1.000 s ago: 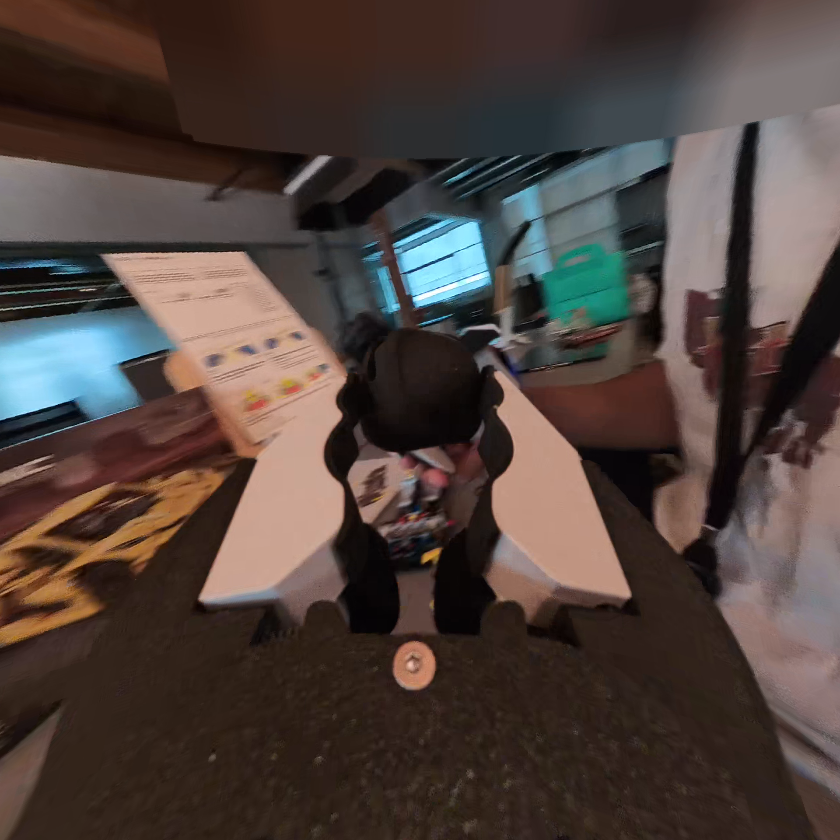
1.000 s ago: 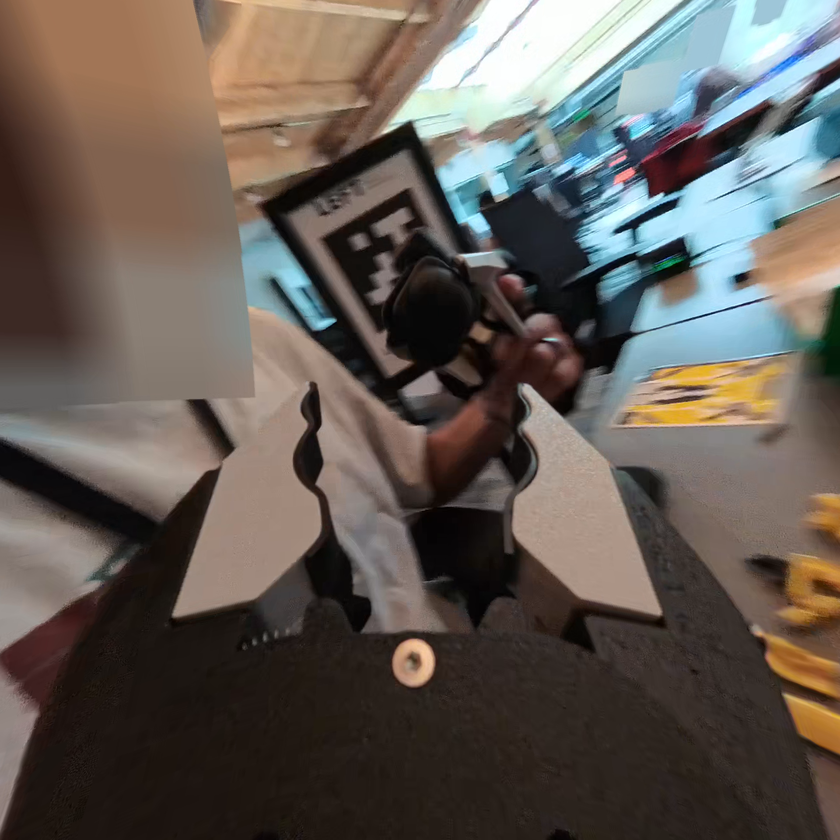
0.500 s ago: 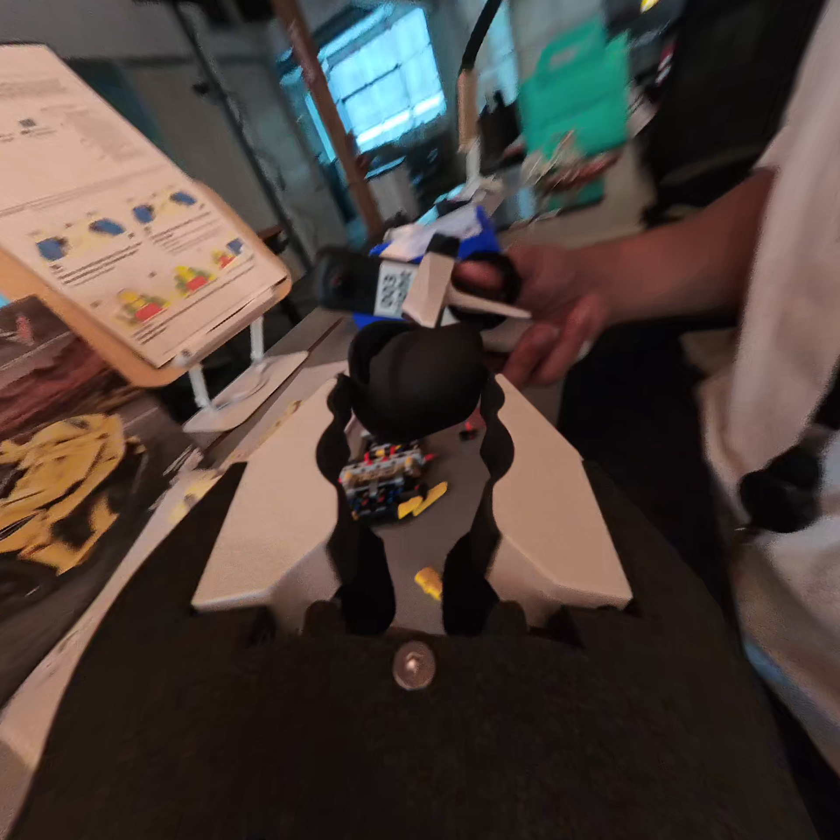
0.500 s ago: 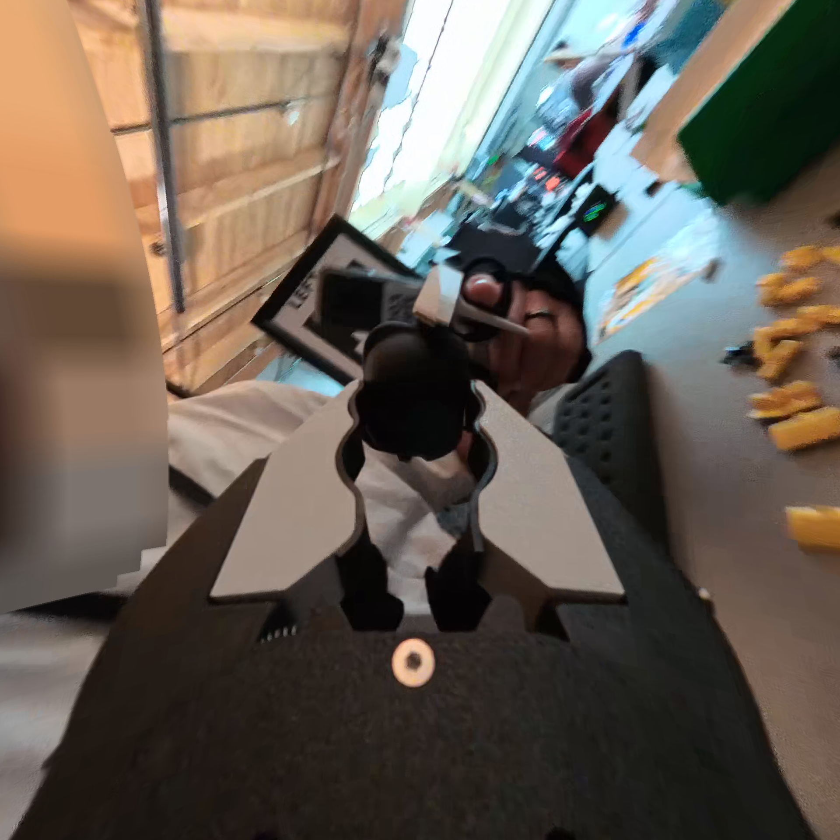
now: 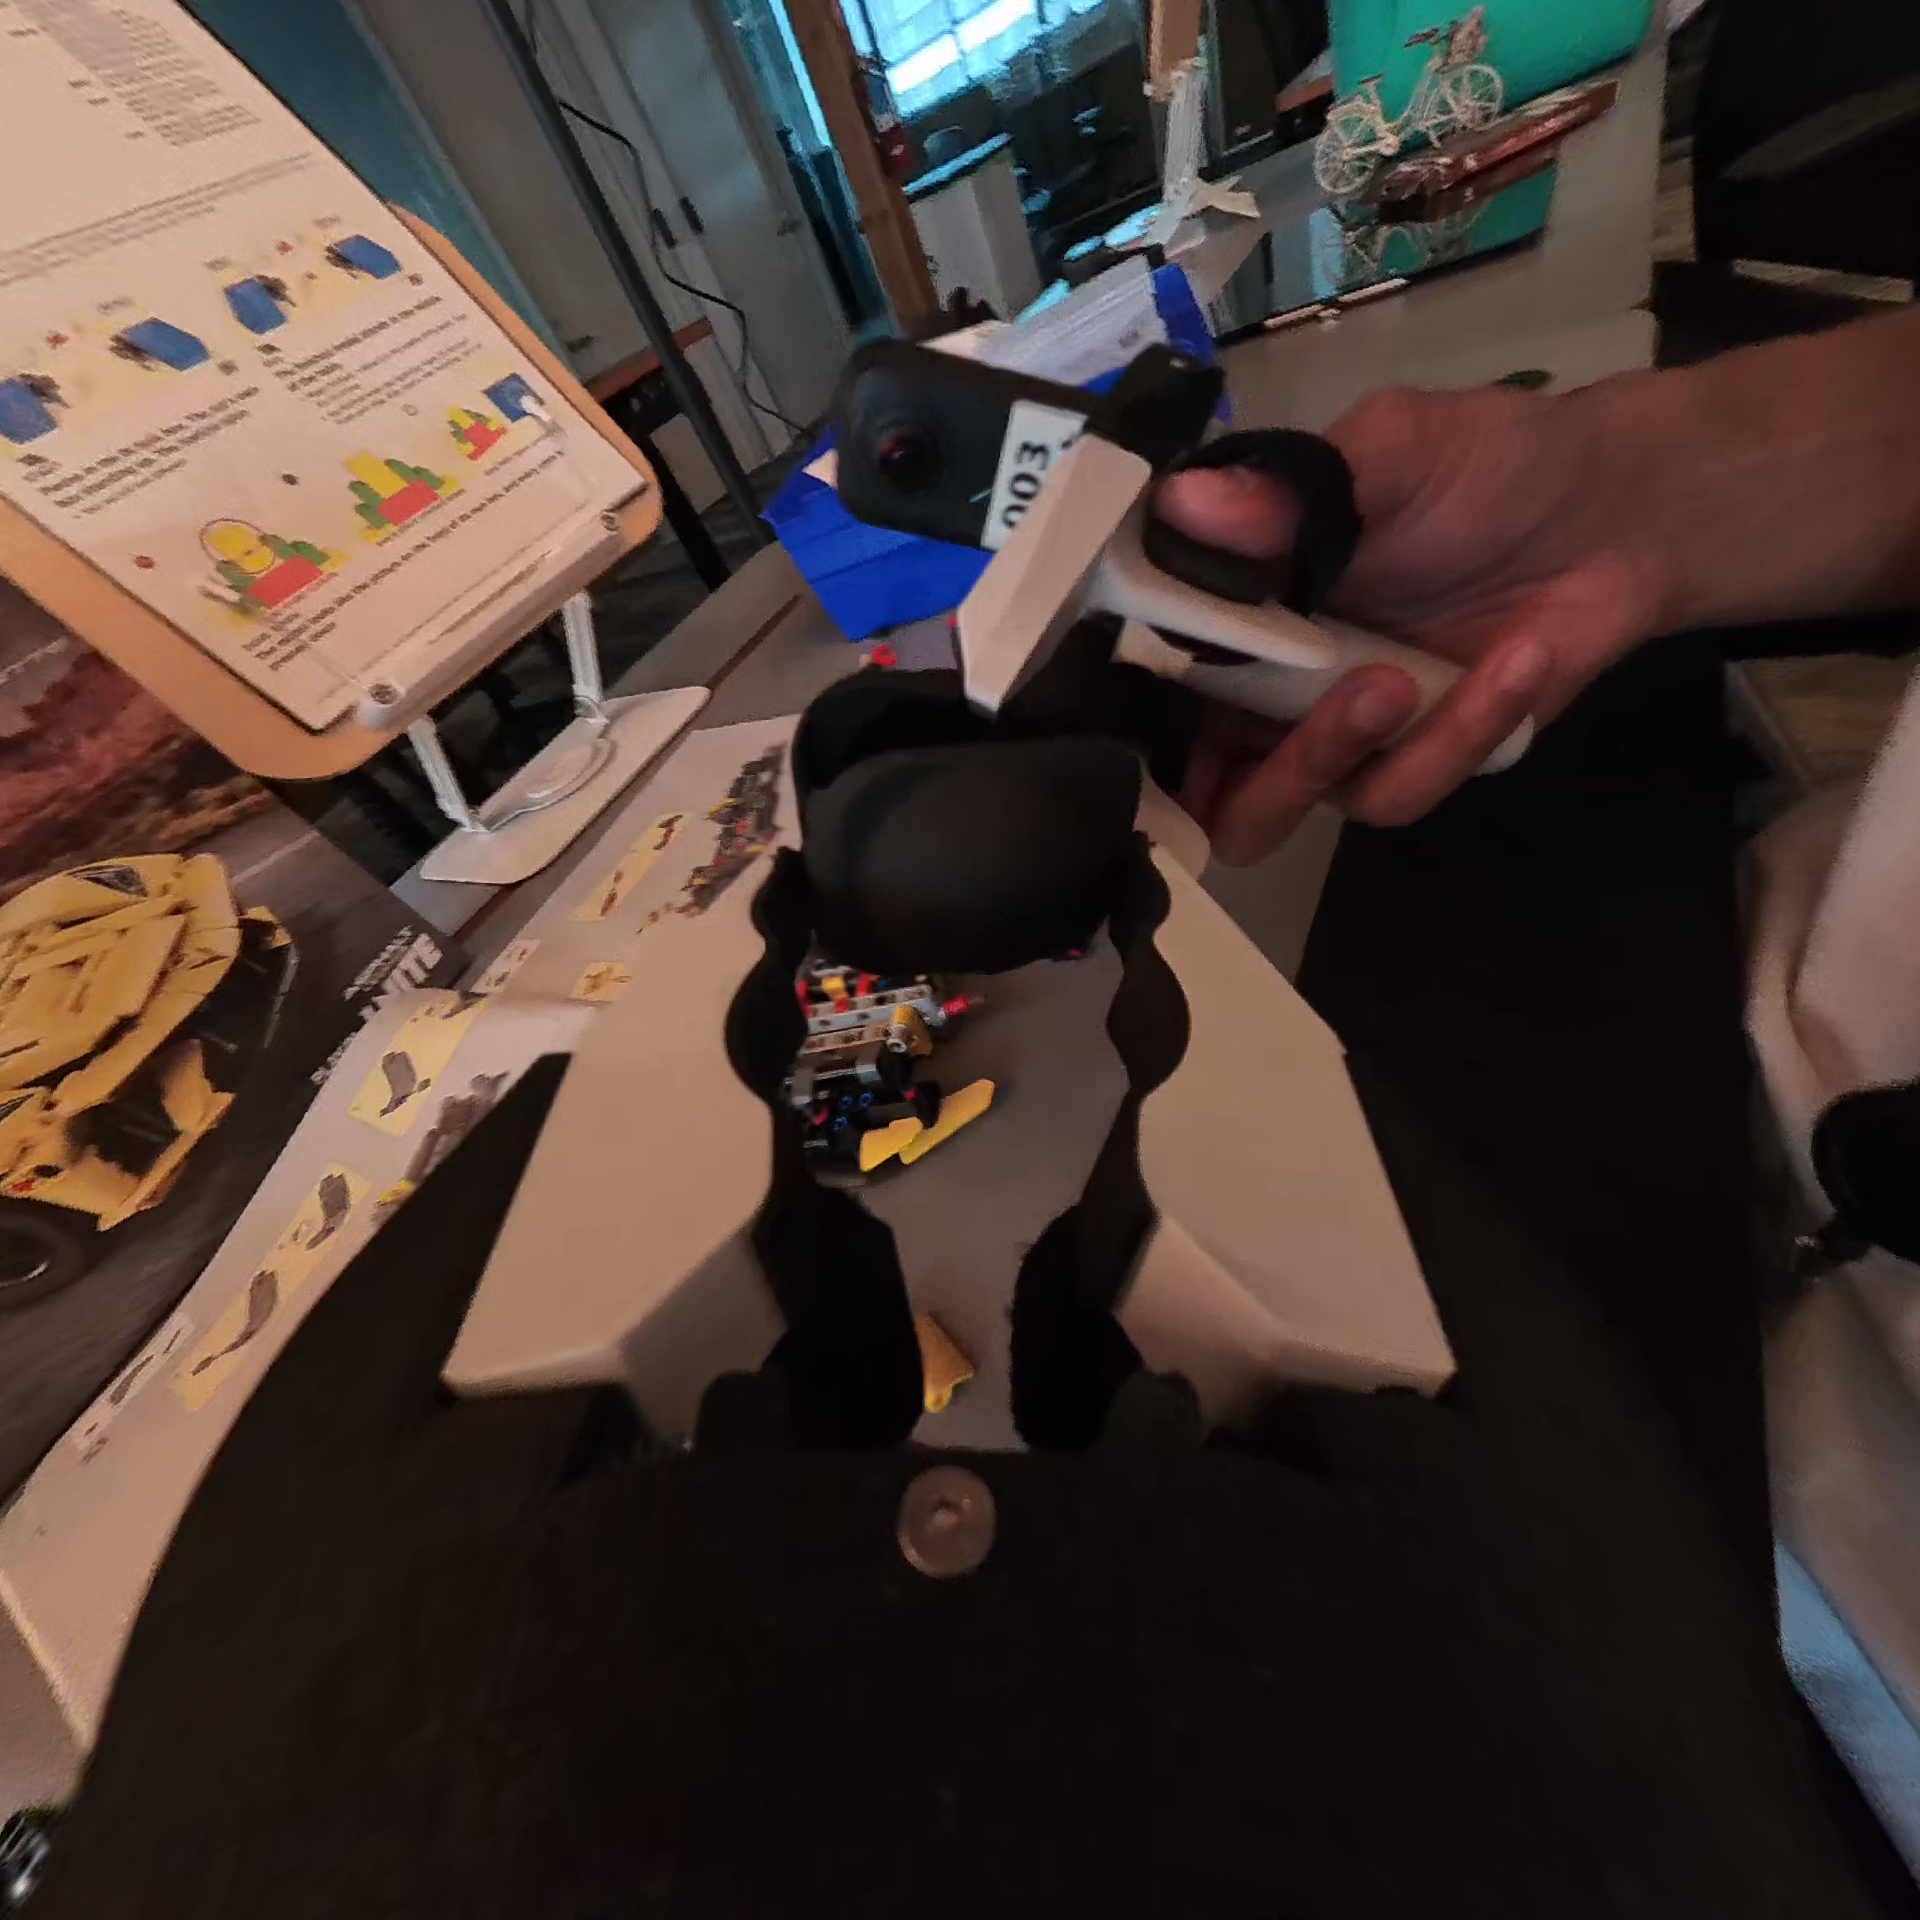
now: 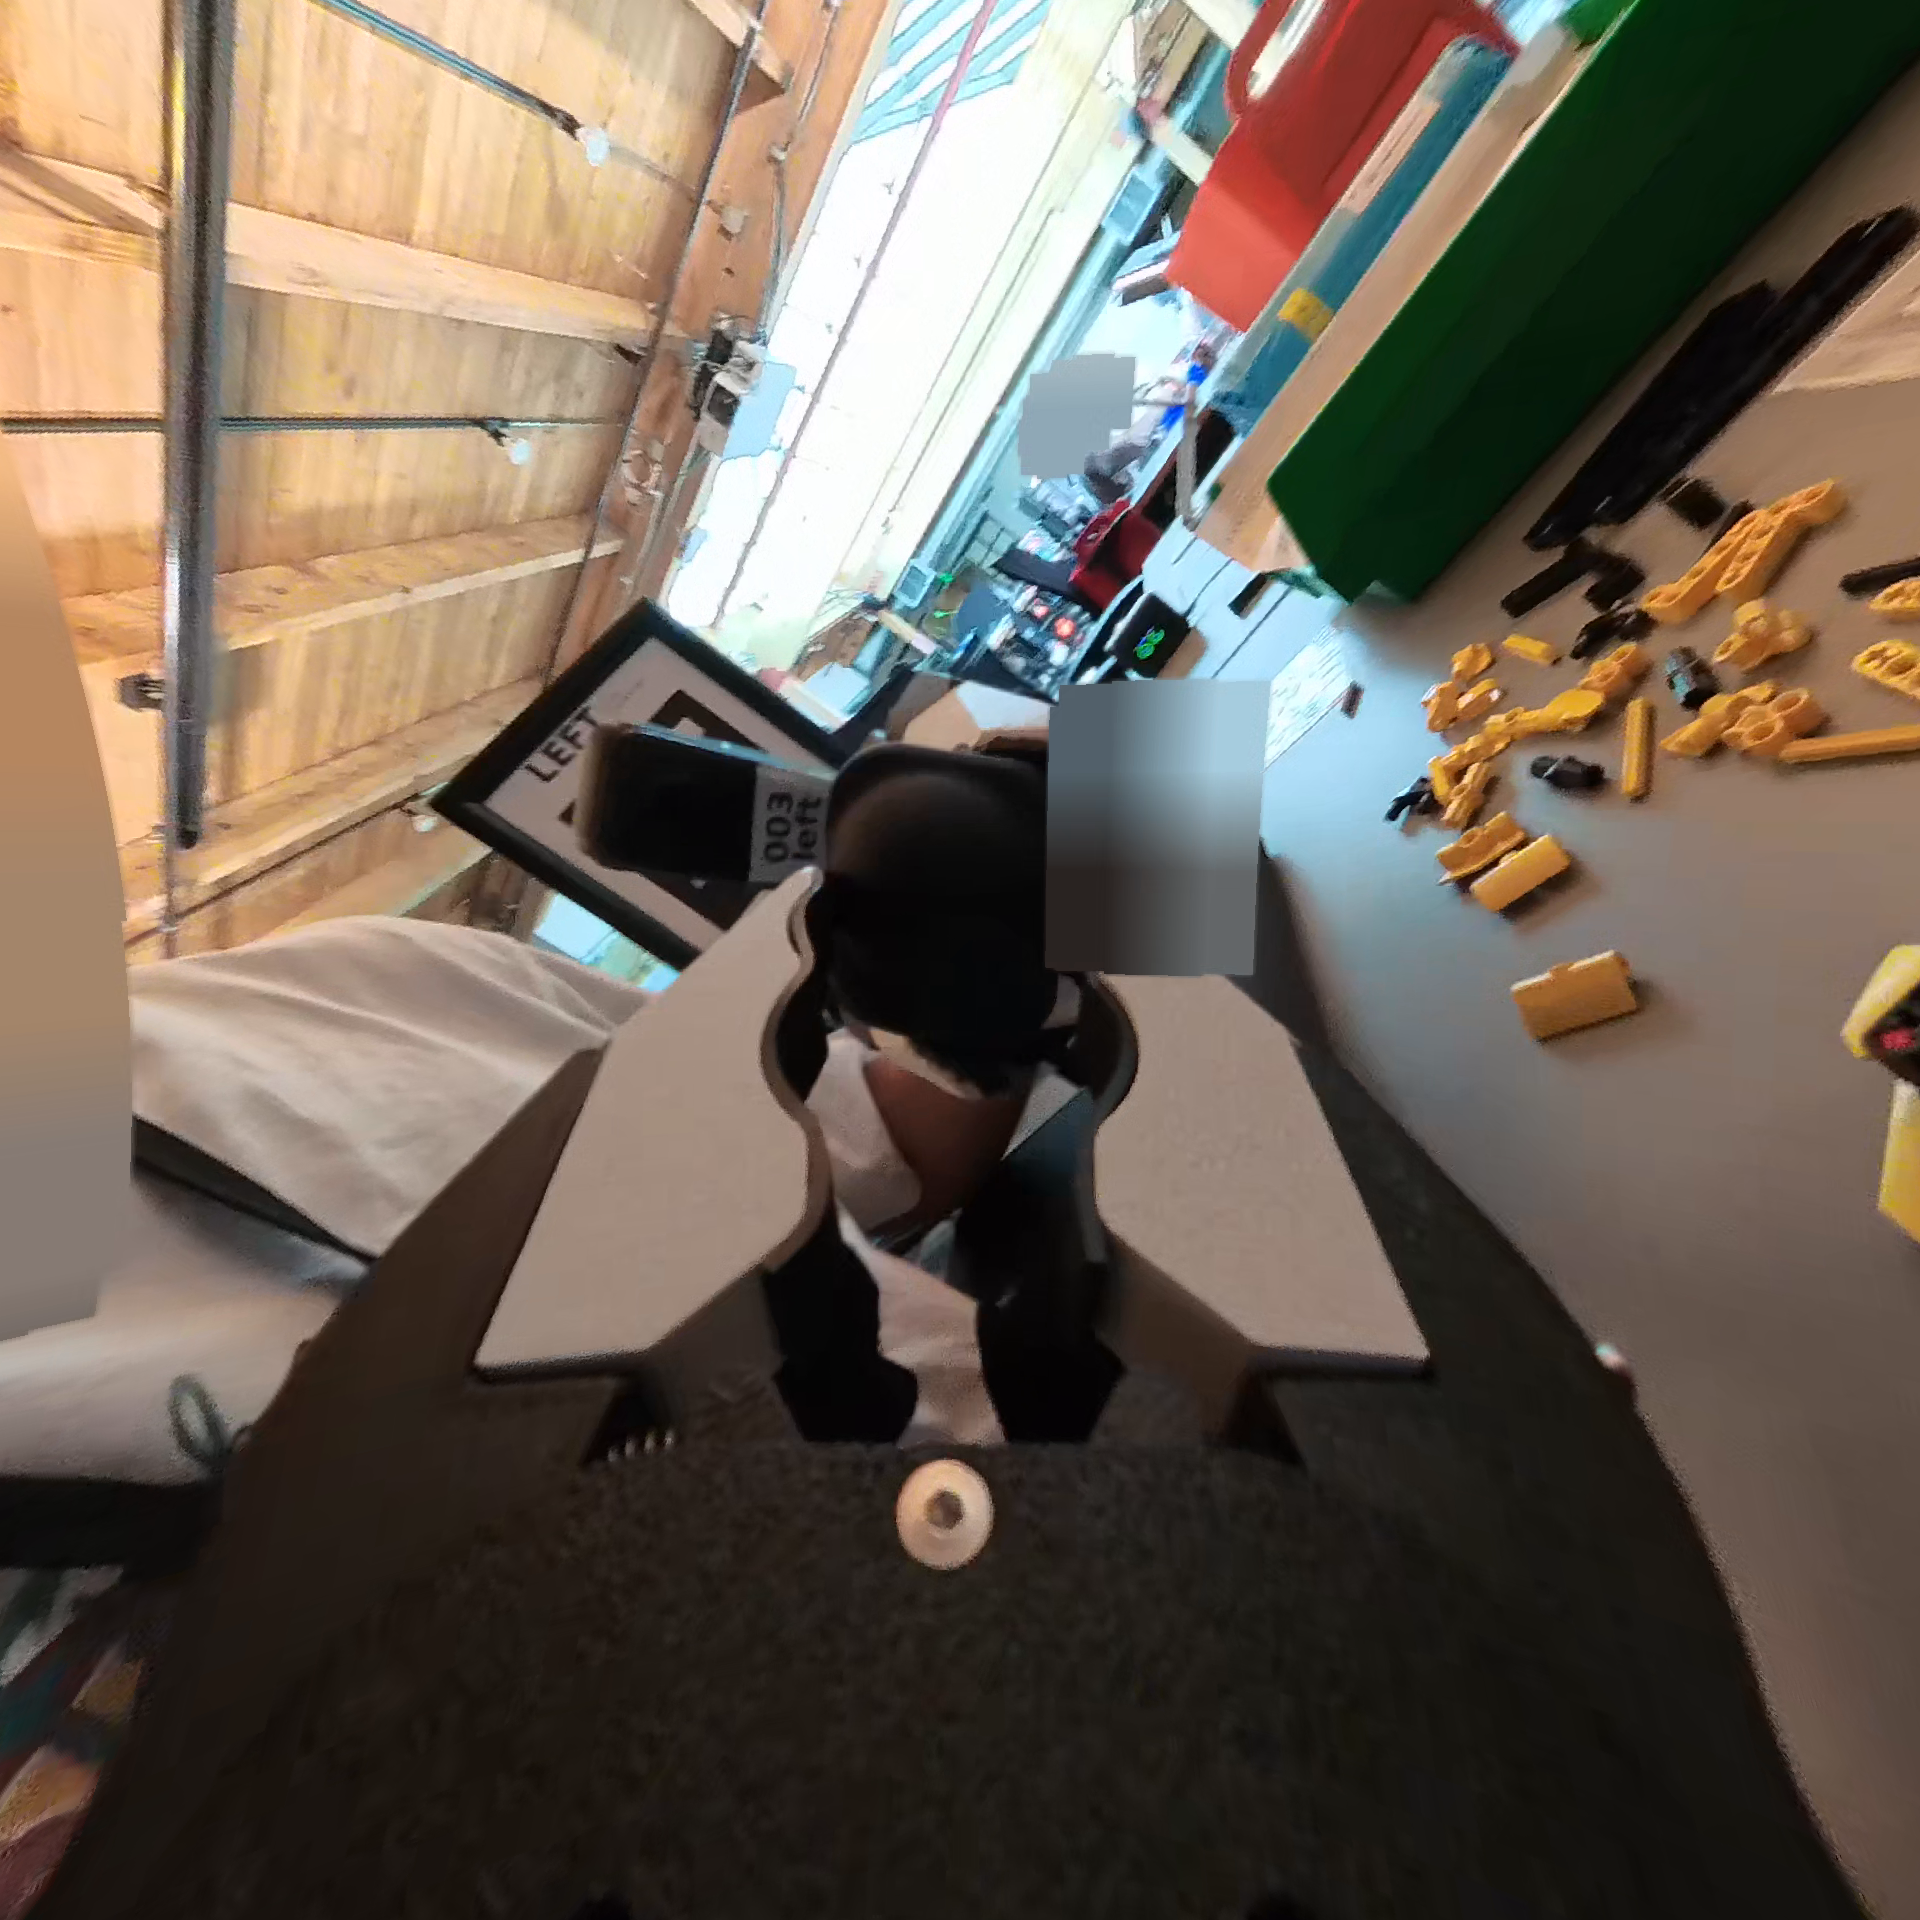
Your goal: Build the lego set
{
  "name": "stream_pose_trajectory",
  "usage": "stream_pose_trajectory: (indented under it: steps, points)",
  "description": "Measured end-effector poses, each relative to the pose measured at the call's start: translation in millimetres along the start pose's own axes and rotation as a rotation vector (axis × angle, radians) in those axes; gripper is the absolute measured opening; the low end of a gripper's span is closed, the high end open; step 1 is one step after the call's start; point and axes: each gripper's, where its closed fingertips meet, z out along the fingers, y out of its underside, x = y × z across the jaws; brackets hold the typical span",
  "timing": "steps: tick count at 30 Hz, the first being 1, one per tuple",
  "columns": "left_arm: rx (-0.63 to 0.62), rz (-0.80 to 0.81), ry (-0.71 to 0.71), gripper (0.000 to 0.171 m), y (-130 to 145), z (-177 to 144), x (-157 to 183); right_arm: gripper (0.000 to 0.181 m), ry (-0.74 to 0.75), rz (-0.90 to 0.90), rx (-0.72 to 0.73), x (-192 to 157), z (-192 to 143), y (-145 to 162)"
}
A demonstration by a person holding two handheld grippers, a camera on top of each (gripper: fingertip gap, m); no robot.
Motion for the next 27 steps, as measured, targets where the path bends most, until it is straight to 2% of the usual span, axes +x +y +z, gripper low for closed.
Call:
stream_pose_trajectory:
  steps: [4,6,8,9,11,13,18,27]
  points:
    - [0.018,-0.057,0.114,0.055,-2.1,2.4,12.2,0.047,-0.063,-0.050,-0.053,-5.7,-16.0,4.4]
    - [0.013,-0.091,0.159,0.055,-0.6,3.1,15.5,0.048,-0.002,-0.257,-0.072,-2.9,-26.4,0.8]
    - [0.015,-0.116,0.210,0.055,-0.5,2.8,20.1,0.055,0.087,-0.545,-0.118,0.8,-34.9,-1.9]
    - [0.016,-0.132,0.239,0.055,-1.2,2.5,22.7,0.055,0.106,-0.670,-0.148,-0.2,-36.2,-0.4]
    - [0.008,-0.169,0.294,0.055,-0.9,2.7,26.6,0.054,0.078,-0.804,-0.209,-6.4,-32.0,8.8]
    - [0.002,-0.191,0.344,0.055,-1.0,2.7,31.2,0.053,0.042,-0.836,-0.266,-9.4,-25.1,17.6]
    - [0.000,-0.246,0.445,0.055,-0.5,-1.5,42.7,0.056,0.004,-0.892,-0.290,-6.8,-16.4,24.3]
    - [0.045,-0.257,0.467,0.052,4.4,-1.9,47.3,0.036,0.055,-0.961,-0.254,-0.4,-14.6,30.0]
